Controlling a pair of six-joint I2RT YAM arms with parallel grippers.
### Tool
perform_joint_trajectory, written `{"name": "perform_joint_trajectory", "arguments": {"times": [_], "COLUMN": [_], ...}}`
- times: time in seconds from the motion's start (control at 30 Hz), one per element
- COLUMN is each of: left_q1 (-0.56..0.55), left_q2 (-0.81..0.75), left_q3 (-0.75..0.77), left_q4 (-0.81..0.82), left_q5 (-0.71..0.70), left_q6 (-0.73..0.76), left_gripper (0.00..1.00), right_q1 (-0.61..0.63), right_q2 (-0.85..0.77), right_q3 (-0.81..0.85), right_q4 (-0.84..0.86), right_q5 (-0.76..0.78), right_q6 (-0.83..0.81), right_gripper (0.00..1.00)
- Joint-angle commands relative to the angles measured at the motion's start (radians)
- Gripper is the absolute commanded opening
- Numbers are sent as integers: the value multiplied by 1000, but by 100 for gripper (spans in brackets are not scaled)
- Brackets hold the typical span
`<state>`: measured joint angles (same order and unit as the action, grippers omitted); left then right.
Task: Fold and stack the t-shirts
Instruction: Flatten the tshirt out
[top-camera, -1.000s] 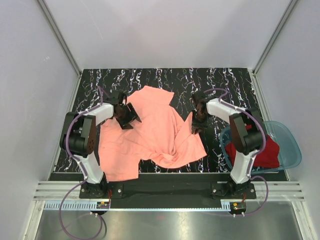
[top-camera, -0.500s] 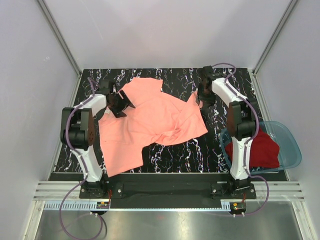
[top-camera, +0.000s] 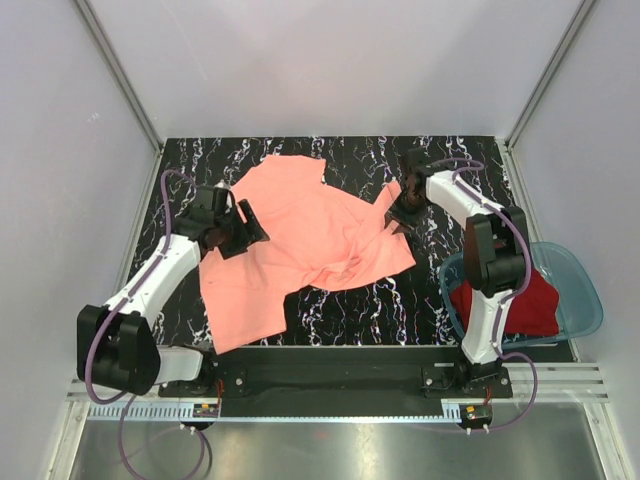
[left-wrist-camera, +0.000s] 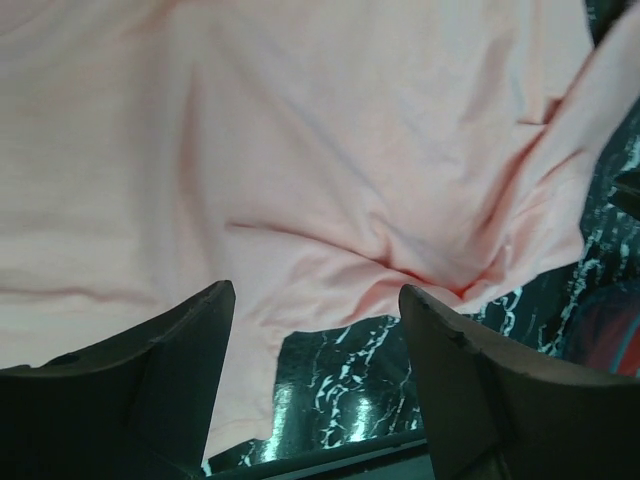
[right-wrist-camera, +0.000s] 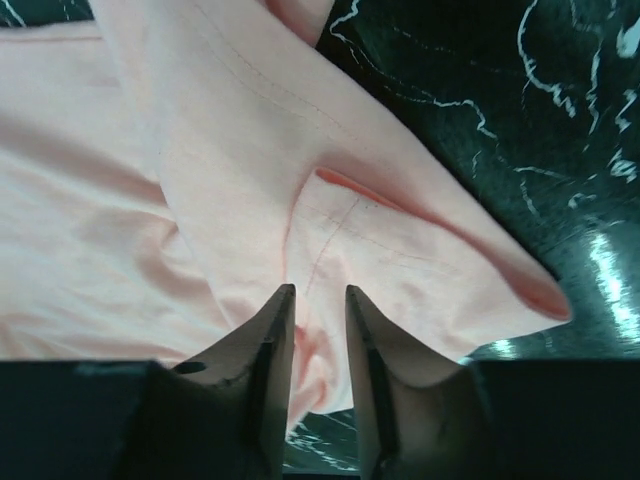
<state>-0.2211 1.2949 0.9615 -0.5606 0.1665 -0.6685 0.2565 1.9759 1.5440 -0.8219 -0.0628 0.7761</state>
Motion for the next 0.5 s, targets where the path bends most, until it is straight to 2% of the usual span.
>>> {"name": "perform_joint_trajectory", "arguments": {"times": [0.0, 0.07, 0.13, 0.27, 0.47], "left_q1": [2, 2, 2, 2, 3], "left_q2": [-14, -60, -101, -140, -175], "left_q3": [-30, -58, -87, -98, -132], "left_q4": [-33, -13, -7, -44, -58], "left_q5": [-49, -39, -33, -56, -39], "left_q6": [23, 7, -5, 9, 10], "left_gripper": [71, 70, 70, 70, 70], "right_q1": [21, 20, 20, 21, 18], "right_q2": [23, 35, 35, 55, 129], "right_q3": [24, 33, 16, 18, 54], "right_q4": [-17, -43, -25, -22, -26], "right_q5": [46, 101, 122, 135, 127], "right_q6": [253, 287, 313, 350, 387], "right_gripper": [32, 31, 35, 41, 44]}}
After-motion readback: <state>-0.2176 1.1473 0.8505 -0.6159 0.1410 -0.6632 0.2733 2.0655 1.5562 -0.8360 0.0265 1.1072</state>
